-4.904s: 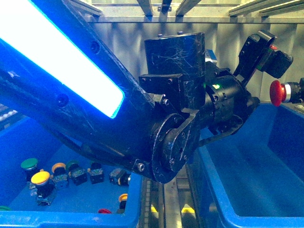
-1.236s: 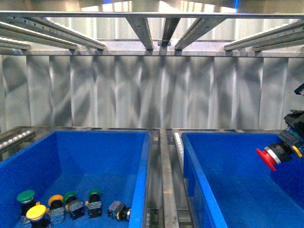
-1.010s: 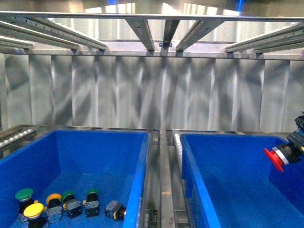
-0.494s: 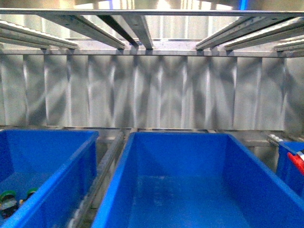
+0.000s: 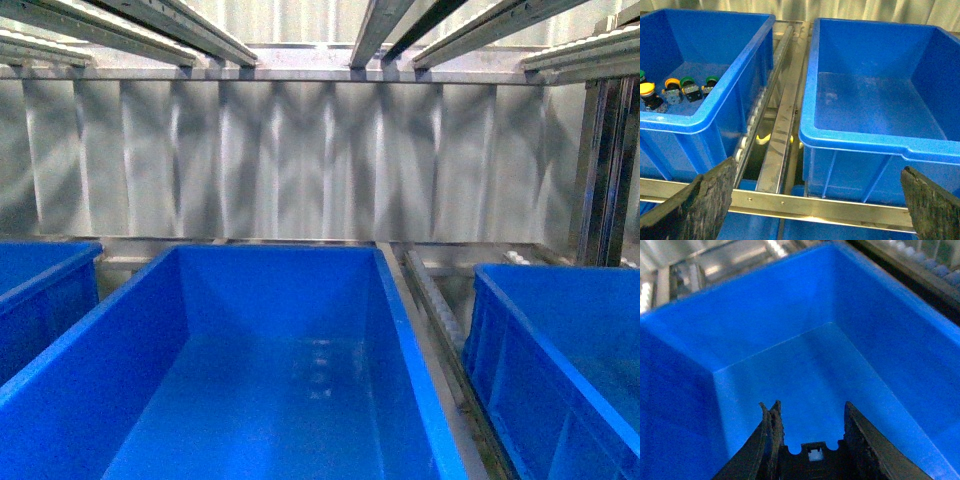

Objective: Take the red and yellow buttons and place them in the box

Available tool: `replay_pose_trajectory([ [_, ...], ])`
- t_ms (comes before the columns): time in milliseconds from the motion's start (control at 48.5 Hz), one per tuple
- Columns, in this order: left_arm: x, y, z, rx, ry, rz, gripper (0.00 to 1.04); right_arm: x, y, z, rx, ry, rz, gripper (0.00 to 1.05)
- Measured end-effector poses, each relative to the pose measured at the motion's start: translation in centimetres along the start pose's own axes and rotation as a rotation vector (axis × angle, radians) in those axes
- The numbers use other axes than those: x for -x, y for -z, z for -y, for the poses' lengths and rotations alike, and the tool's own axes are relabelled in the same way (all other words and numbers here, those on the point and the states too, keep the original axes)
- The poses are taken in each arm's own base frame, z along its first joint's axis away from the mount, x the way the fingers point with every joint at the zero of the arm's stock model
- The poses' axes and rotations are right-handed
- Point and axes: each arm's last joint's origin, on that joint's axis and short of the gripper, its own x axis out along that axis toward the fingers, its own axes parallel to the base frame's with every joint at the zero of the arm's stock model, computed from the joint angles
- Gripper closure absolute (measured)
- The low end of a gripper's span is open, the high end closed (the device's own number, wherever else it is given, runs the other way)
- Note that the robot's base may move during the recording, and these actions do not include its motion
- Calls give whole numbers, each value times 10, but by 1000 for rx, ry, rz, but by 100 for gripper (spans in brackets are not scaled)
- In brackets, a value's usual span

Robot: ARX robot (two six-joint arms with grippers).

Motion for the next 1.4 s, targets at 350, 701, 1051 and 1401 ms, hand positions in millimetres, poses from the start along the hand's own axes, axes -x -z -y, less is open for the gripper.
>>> replay_pose_trajectory([
  [350,0,0,0,0,0,0,8,-98,5,22,209,2,-216,77],
  [701,0,0,0,0,0,0,8,-137,45,31,318,-15,-351,77],
  [1051,0,0,0,0,0,0,8,-121,34,25,280,-141,-265,25],
  [1401,0,0,0,0,0,0,8,-23,-25,22,190,-298,-51,6],
])
